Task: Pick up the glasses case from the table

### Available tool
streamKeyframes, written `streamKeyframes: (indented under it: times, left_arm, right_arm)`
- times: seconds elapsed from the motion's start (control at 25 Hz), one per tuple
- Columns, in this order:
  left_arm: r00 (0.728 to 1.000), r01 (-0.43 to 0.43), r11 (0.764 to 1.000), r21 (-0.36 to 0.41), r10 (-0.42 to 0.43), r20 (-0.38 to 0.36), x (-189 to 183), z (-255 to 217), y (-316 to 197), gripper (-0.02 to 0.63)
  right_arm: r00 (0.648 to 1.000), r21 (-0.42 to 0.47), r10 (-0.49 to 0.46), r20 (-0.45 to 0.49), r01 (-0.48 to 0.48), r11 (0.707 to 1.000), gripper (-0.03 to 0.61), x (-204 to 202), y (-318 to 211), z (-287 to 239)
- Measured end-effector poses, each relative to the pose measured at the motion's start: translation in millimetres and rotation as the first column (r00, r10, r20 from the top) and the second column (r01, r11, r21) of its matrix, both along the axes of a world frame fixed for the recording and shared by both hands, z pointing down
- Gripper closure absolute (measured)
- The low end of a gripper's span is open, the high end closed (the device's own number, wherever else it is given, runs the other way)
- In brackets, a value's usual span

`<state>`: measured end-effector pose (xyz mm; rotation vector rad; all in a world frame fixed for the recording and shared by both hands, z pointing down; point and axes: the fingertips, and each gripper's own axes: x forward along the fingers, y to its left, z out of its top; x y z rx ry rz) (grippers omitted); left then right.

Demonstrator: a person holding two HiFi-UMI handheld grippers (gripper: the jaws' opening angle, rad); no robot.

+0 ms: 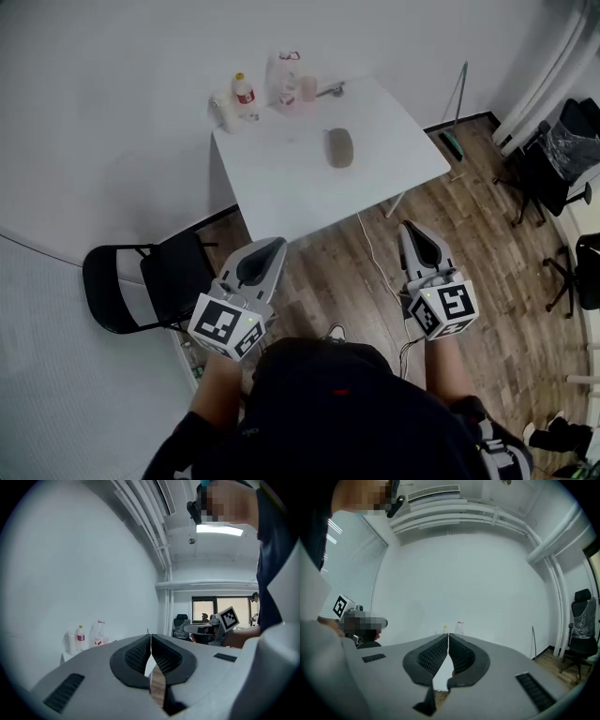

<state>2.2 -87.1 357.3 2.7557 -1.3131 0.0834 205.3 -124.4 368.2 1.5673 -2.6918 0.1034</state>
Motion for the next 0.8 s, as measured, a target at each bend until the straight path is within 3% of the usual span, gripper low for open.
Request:
streamKeyframes:
  times: [0.4,0.8]
  left_arm:
    - [1.0,-0.005,0.999,-0.038,0.004,-0.01,18,12,-59,0.591]
    - [0.997,-0.078,0.996,-0.032,0.077,-0.031,-36,15,-146,0.591]
  right_arm:
    - [1.0,-0.046,-0.026,-0.003,0.026,0.999,0.557,5,-60,18]
    - [0.998,-0.042,0.045,-0.045,-0.047,0.998,0.555,-48,-132,16]
